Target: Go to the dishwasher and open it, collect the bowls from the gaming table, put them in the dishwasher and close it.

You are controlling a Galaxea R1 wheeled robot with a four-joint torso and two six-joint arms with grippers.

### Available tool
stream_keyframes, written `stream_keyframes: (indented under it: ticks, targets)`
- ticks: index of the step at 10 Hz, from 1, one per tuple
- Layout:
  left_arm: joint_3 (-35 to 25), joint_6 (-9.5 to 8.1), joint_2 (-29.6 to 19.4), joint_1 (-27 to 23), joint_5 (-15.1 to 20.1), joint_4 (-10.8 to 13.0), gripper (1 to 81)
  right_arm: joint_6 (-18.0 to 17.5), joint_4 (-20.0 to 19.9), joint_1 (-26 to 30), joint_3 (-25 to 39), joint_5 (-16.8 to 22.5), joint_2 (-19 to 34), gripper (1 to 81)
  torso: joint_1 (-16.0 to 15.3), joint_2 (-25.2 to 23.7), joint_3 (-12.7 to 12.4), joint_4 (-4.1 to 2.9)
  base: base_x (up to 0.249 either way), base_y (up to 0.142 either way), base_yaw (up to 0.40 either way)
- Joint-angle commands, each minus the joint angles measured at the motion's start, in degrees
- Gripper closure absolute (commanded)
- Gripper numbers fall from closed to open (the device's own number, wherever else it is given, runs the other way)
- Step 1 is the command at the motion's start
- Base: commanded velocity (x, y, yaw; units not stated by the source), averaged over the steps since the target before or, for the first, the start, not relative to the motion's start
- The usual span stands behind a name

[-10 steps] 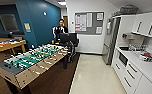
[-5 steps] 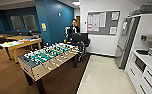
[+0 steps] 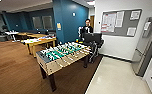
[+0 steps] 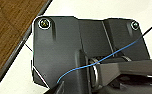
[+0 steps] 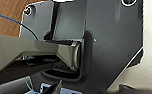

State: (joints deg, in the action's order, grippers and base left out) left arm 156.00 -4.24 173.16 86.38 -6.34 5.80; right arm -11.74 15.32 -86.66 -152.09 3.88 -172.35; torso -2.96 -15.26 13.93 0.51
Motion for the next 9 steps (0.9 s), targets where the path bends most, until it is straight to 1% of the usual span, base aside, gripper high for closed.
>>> stream_keyframes:
  ticks: [1,9]
  targets:
    - [0.0,0.46,0.2,-2.7,3.1,0.4,1.0,0.2,0.6,2.9,0.0,2.6,-0.2,1.0,0.0,0.0,0.0,0.00,0.000,0.000,0.363]
    - [0.0,0.46,0.4,-2.7,3.2,0.4,1.0,0.3,0.7,3.2,-0.4,2.7,-0.7,1.0,0.0,0.0,0.0,0.00,0.000,0.000,0.362]
